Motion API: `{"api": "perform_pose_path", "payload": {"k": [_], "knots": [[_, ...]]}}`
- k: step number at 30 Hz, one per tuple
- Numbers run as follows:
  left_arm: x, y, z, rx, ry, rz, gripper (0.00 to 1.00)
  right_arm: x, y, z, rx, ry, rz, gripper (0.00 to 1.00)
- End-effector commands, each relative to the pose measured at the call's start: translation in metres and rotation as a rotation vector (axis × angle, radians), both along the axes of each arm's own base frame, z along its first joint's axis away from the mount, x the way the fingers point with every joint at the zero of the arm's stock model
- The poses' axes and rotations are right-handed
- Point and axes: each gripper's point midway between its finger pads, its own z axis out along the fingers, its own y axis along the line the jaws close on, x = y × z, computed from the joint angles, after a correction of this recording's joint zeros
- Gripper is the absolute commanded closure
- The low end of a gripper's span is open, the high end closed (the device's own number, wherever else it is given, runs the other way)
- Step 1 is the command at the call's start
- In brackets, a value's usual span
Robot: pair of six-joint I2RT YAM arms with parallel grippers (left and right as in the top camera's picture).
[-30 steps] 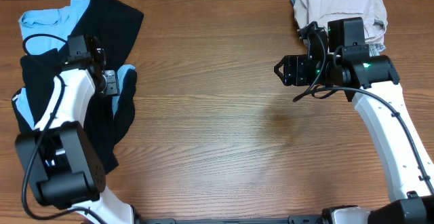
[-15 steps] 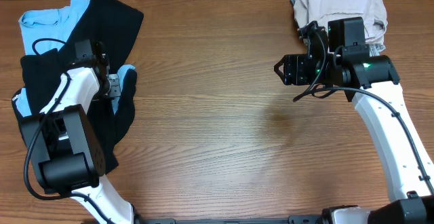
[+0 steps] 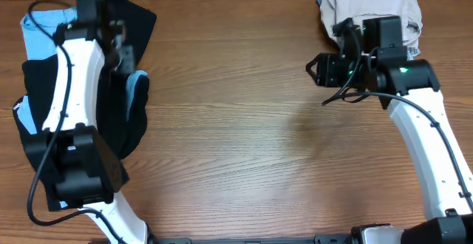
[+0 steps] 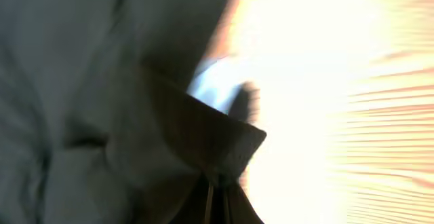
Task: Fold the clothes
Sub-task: 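Grasp the black garment with left gripper and drag it rightward to center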
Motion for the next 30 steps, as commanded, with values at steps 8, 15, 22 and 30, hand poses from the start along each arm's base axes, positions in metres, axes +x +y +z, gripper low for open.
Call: {"api": "perform_pose_path", "payload": {"k": [8, 15, 22, 30], "knots": [[-0.022, -0.243, 0.053, -0.427, -0.043, -0.547, 0.96, -0.025, -0.088, 0.124, 0.039, -0.208, -0.255, 0.41], [-0.079, -0.358, 0.057, -0.436, -0.040, -0.835, 0.96, -0.048, -0.137, 0.134, 0.023, -0.212, -0.412, 0.39], [-0.097, -0.420, 0.085, -0.476, -0.166, -0.973, 0.96, -0.057, -0.149, 0.131, 0.039, -0.187, -0.443, 0.38], [-0.064, -0.418, 0.174, -0.519, -0.406, -0.949, 0.96, -0.059, -0.148, 0.129, 0.036, -0.177, -0.440, 0.34]]}}
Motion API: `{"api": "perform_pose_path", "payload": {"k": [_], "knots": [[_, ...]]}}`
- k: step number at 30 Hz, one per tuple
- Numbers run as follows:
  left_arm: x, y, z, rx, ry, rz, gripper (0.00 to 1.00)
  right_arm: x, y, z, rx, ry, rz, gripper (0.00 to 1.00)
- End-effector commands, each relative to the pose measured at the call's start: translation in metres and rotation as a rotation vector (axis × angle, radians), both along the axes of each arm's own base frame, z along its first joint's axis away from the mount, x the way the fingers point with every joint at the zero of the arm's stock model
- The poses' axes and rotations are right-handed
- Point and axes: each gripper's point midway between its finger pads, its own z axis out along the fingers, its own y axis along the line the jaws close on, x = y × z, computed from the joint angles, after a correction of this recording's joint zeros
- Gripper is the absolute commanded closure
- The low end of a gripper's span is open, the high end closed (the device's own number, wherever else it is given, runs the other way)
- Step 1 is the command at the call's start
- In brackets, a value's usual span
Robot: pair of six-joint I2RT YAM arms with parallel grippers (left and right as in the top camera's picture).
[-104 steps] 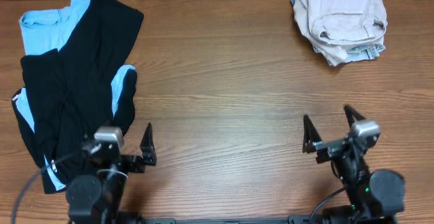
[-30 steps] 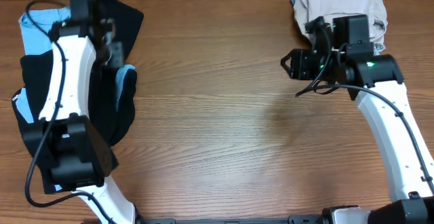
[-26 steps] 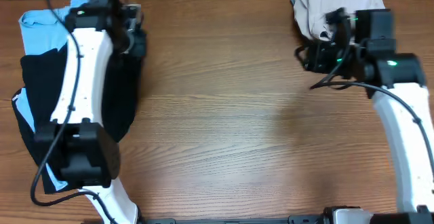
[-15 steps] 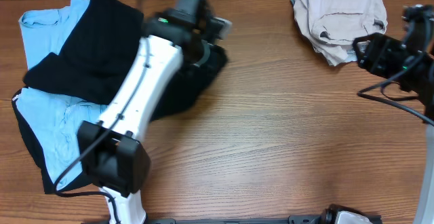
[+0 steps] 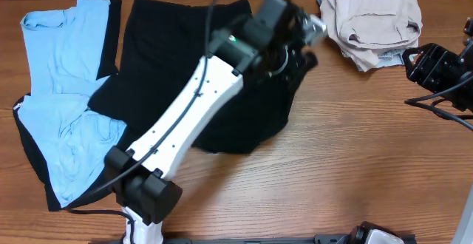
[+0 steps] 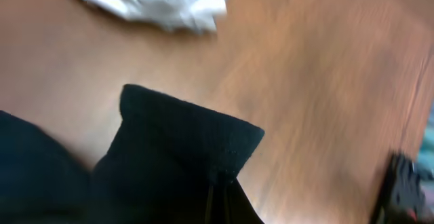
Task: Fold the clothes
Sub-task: 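Grasp the black garment with left gripper and drag it rightward to center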
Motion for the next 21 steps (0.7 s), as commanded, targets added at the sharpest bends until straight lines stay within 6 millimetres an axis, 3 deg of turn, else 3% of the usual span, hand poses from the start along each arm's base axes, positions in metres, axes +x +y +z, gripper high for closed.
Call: {"api": "perform_pose_path", "payload": {"k": [1, 8, 17, 18, 19, 20, 21], "knots": [[0.008, -0.002, 0.043, -0.086, -0.074, 0.009, 0.96, -0.002, 0.002, 0.012, -0.014, -0.033, 0.010, 0.34], [-0.008, -0.025, 0.033, -0.086, -0.059, -0.048, 0.96, -0.004, -0.011, 0.010, -0.019, -0.024, -0.044, 0.32], [-0.018, -0.084, -0.017, -0.074, -0.035, -0.141, 0.96, -0.017, -0.052, 0.012, 0.039, -0.030, -0.183, 0.30], [-0.018, -0.089, -0.022, -0.073, -0.034, -0.148, 0.93, -0.018, -0.056, 0.013, 0.048, -0.035, -0.191, 0.28], [-0.019, -0.096, -0.028, -0.074, -0.034, -0.157, 0.80, -0.020, -0.060, 0.014, 0.056, -0.040, -0.201, 0.27], [-0.019, -0.101, -0.033, -0.075, -0.035, -0.165, 0.65, -0.021, -0.063, 0.014, 0.064, -0.044, -0.209, 0.25], [-0.019, -0.105, -0.036, -0.076, -0.037, -0.169, 0.40, -0.022, -0.065, 0.015, 0.067, -0.046, -0.216, 0.24]]}}
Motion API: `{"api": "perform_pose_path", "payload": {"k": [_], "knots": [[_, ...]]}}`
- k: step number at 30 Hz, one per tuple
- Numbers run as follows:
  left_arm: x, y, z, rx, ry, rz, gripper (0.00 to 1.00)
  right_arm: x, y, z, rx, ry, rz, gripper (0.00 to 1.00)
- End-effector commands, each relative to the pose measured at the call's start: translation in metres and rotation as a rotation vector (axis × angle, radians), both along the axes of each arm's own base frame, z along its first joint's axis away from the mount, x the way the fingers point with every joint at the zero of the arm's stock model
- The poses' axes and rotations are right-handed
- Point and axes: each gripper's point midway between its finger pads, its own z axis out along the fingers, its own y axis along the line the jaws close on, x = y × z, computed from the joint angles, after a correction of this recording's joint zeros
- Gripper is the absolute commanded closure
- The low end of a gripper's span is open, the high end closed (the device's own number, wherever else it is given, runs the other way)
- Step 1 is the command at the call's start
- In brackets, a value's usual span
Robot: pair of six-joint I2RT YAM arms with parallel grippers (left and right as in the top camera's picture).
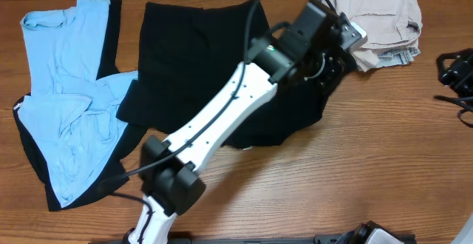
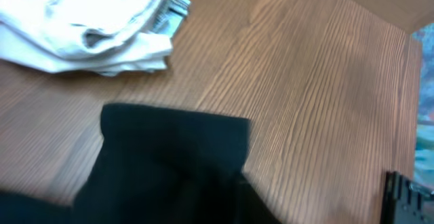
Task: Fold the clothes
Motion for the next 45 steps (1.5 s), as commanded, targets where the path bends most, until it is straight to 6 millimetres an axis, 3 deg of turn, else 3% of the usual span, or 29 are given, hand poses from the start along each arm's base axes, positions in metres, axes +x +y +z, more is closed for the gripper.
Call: {"api": "perform_pose_path", "payload": {"k": [1, 4, 7, 10, 13, 17, 21, 22, 25, 29, 35, 41, 45], "knots": [[-0.006, -0.020, -0.012, -0.016, 0.008, -0.044, 0.01, -0.005, -0.004, 0.015, 0.015, -0.050, -0.008, 0.23], [0.001, -0.014, 0.000, -0.025, -0.020, -0.020, 0.00, -0.006, -0.005, 0.014, 0.018, -0.045, -0.015, 0.22], [0.021, 0.017, 0.028, -0.014, -0.054, 0.065, 0.00, -0.007, -0.002, 0.012, 0.026, -0.039, -0.003, 0.21], [0.041, 0.067, 0.060, 0.011, -0.075, 0.176, 0.00, -0.006, 0.010, 0.011, 0.057, -0.036, 0.038, 0.21], [0.062, 0.135, 0.086, 0.050, -0.086, 0.323, 0.00, -0.003, 0.031, 0.008, 0.088, -0.021, 0.110, 0.21], [0.085, 0.225, 0.096, 0.128, -0.082, 0.529, 0.00, 0.007, 0.076, -0.005, 0.096, 0.027, 0.268, 0.21], [0.096, 0.289, 0.088, 0.173, -0.023, 0.663, 0.00, 0.016, 0.128, -0.025, 0.093, 0.103, 0.430, 0.21], [0.100, 0.313, 0.082, 0.185, 0.011, 0.714, 0.00, 0.018, 0.148, -0.036, 0.080, 0.142, 0.488, 0.21], [0.103, 0.346, 0.074, 0.205, 0.050, 0.780, 0.00, 0.022, 0.181, -0.058, 0.056, 0.225, 0.580, 0.21], [0.104, 0.369, 0.067, 0.223, 0.077, 0.824, 0.00, 0.030, 0.213, -0.093, 0.017, 0.344, 0.636, 0.22], [0.104, 0.381, 0.058, 0.273, 0.084, 0.861, 0.00, 0.045, 0.245, -0.160, -0.035, 0.512, 0.672, 0.27], [0.105, 0.390, 0.057, 0.313, 0.067, 0.895, 0.00, 0.048, 0.260, -0.220, -0.036, 0.665, 0.700, 0.34], [0.105, 0.391, 0.057, 0.314, 0.066, 0.895, 0.00, 0.048, 0.259, -0.246, -0.062, 0.732, 0.693, 0.34]]}}
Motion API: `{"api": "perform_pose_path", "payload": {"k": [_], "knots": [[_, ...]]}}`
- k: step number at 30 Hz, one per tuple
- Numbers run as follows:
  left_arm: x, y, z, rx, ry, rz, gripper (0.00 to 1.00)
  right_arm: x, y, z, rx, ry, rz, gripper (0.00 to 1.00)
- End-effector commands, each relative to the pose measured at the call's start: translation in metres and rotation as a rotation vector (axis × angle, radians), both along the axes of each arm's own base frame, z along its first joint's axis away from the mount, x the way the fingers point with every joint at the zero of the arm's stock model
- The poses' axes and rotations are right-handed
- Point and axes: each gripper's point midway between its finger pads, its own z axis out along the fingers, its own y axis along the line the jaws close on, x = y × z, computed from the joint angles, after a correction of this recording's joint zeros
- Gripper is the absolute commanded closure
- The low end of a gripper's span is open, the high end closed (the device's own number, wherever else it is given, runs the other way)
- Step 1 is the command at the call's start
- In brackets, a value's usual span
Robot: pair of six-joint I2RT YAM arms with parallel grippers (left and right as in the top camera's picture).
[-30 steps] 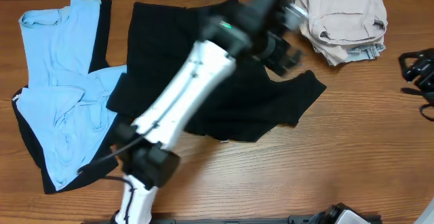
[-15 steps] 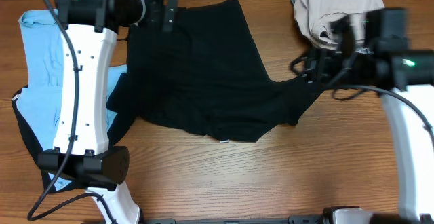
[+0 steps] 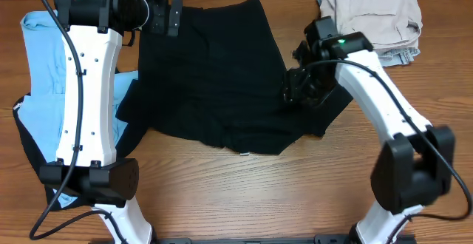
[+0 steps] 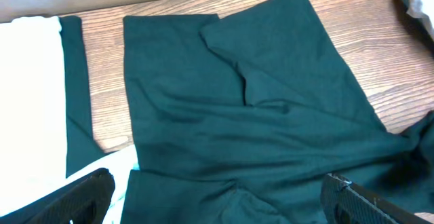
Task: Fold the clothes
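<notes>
A black garment [image 3: 222,74] lies spread flat across the middle of the table, with wrinkles along its lower edge; the left wrist view looks down on the same black garment [image 4: 258,115]. My left gripper [image 3: 153,13] hangs open above its top-left corner, and in the wrist view the left gripper [image 4: 220,203] shows its fingers [image 4: 74,197] wide apart with nothing between them. My right gripper [image 3: 298,90] is down on the garment's right edge, its jaws hidden against the black cloth.
A light blue garment [image 3: 52,59] lies at the far left over another black one [image 3: 29,155]. A folded beige pile [image 3: 373,15] sits at the back right corner. Bare wood [image 3: 244,192] runs along the front of the table.
My left gripper held a corner of the black garment near the beige pile; now it is open at the back left. My right arm has come from the right edge onto the garment's right side.
My left gripper was shut on black cloth in the left pile, the right arm by the beige pile. Then the left gripper held the garment's corner at mid-table, then nearer the beige pile, the right arm withdrawn. Now the garment lies spread and released.
</notes>
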Motion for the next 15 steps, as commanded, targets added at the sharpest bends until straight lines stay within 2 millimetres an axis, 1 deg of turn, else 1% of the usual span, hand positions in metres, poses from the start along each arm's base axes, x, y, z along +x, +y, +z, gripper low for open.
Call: {"api": "perform_pose_path", "payload": {"k": [1, 4, 5, 6, 10, 11, 13, 15], "knots": [[0.001, 0.003, -0.005, 0.022, 0.009, 0.018, 0.00, 0.001, -0.004, -0.018, -0.060, 0.027, -0.009, 0.34], [0.002, 0.009, -0.005, 0.051, 0.007, 0.038, 0.00, 0.003, -0.008, -0.034, -0.095, 0.056, -0.020, 0.34], [0.002, 0.014, -0.006, 0.072, 0.006, 0.053, 0.00, 0.003, -0.009, -0.045, -0.104, 0.078, -0.023, 0.34], [0.002, 0.015, -0.006, 0.081, 0.006, 0.059, 0.00, 0.002, -0.009, -0.050, -0.108, 0.090, -0.022, 0.34], [0.004, 0.017, -0.010, 0.087, 0.015, 0.062, 0.00, 0.000, -0.009, -0.068, -0.120, 0.131, -0.022, 0.34], [0.004, 0.016, -0.012, 0.088, 0.020, 0.061, 0.00, -0.002, -0.011, -0.075, -0.129, 0.141, -0.039, 0.34], [0.005, 0.017, -0.015, 0.090, 0.029, 0.063, 0.00, -0.006, -0.019, -0.087, -0.174, 0.147, -0.090, 0.34], [0.005, 0.018, -0.019, 0.096, 0.041, 0.066, 0.00, -0.013, -0.029, -0.096, -0.222, 0.171, -0.140, 0.34]]}}
